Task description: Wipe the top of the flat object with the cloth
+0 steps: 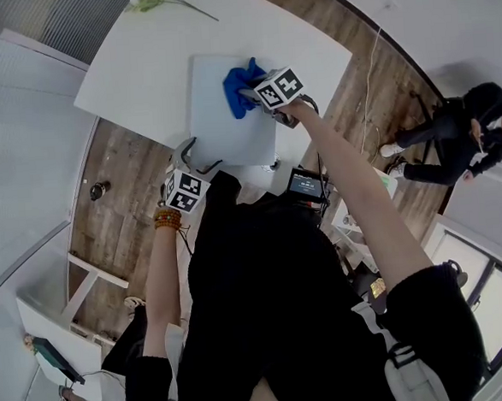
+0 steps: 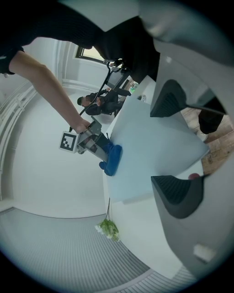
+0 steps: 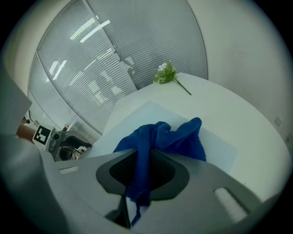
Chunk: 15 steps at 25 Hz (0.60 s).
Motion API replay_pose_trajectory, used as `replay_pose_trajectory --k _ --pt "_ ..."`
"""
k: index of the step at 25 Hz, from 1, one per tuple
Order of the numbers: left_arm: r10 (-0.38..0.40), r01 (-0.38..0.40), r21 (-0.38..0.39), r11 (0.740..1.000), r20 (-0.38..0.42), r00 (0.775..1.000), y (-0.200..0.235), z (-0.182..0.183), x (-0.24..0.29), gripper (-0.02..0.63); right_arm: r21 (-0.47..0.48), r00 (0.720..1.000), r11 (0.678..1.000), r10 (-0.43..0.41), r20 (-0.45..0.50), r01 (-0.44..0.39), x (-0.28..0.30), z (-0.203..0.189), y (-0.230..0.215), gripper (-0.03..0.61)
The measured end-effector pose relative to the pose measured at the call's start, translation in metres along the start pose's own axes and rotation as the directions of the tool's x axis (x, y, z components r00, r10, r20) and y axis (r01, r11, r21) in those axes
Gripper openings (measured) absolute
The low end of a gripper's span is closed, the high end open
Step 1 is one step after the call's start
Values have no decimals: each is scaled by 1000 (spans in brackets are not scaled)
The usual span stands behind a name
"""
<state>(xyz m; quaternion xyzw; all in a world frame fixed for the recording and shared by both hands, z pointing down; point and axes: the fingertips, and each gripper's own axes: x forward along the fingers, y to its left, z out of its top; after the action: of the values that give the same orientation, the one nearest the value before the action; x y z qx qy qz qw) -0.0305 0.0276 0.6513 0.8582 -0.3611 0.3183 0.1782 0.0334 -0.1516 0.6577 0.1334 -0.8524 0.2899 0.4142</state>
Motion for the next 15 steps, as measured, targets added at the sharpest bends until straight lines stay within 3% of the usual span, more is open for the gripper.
replay_pose_trajectory --k 15 --pt "6 -6 -3 1000 9 1000 0 1 1 385 -43 999 999 28 -29 -29 2 -16 21 94"
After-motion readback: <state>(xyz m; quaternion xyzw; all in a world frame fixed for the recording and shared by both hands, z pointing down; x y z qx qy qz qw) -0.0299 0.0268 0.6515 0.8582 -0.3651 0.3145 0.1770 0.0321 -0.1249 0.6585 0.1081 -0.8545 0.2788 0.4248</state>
